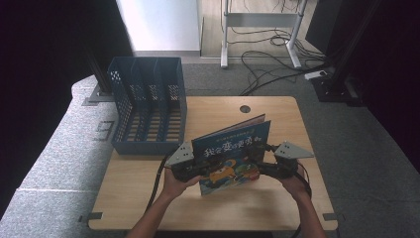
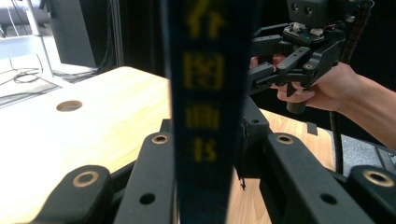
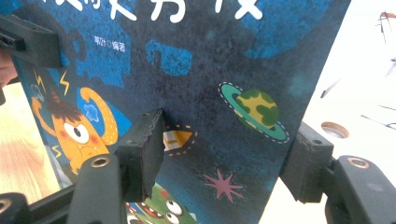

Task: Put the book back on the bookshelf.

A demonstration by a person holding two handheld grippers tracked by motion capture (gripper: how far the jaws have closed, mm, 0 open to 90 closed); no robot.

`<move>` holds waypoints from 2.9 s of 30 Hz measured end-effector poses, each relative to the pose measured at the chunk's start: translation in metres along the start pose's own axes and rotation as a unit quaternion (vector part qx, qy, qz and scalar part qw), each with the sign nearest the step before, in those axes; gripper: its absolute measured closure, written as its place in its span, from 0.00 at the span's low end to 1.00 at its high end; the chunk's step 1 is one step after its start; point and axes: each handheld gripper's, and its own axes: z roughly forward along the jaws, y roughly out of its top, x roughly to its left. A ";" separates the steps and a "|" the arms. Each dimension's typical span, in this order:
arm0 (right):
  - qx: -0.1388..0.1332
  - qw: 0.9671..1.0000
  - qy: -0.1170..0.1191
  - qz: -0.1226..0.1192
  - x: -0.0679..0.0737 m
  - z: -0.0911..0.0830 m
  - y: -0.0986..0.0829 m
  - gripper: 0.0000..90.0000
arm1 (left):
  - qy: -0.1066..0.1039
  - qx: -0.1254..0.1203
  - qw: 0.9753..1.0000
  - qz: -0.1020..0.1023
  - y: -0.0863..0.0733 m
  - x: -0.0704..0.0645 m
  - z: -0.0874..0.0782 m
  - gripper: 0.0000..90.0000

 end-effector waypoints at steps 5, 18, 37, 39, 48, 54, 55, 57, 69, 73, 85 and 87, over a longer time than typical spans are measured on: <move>0.001 1.000 0.015 -0.005 0.004 0.009 0.004 0.39 | 0.014 -0.014 1.000 0.001 0.002 -0.001 -0.005 0.80; 0.000 1.000 -0.002 -0.011 0.001 0.004 -0.006 0.38 | 0.015 -0.039 0.999 0.010 -0.005 -0.007 -0.010 0.90; -0.001 1.000 -0.024 0.020 -0.005 0.002 -0.031 0.38 | 0.023 -0.060 0.998 0.001 -0.006 -0.012 -0.009 0.91; -0.003 0.999 -0.027 0.023 -0.005 0.002 -0.034 0.38 | 0.023 -0.053 0.998 0.000 -0.004 -0.012 -0.010 0.91; -0.004 0.999 -0.033 0.025 -0.001 0.001 -0.042 0.38 | 0.032 -0.037 0.999 -0.011 0.000 -0.009 -0.011 0.92; -0.001 0.999 -0.041 0.028 -0.002 0.000 -0.046 0.39 | 0.033 -0.044 0.998 -0.033 0.004 -0.006 -0.011 0.92; -0.002 0.999 -0.040 0.030 -0.002 -0.001 -0.046 0.39 | 0.033 -0.046 0.998 -0.036 0.006 -0.005 -0.011 0.92; -0.003 0.999 -0.041 0.034 -0.003 -0.002 -0.047 0.39 | 0.033 -0.050 0.997 -0.040 0.009 -0.004 -0.010 0.92; -0.001 0.998 -0.050 0.040 -0.005 -0.003 -0.051 0.39 | 0.029 -0.063 0.996 -0.059 0.023 0.004 -0.019 0.92; 0.001 0.998 -0.051 0.042 -0.006 -0.003 -0.052 0.39 | 0.039 -0.060 0.996 -0.050 0.027 0.004 -0.023 0.92; 0.010 0.997 -0.058 0.050 -0.009 -0.005 -0.056 0.39 | 0.062 -0.082 0.993 -0.055 0.047 0.010 -0.052 0.92; 0.012 0.997 -0.061 0.053 -0.010 -0.005 -0.057 0.39 | 0.064 -0.084 0.993 -0.056 0.049 0.011 -0.058 0.92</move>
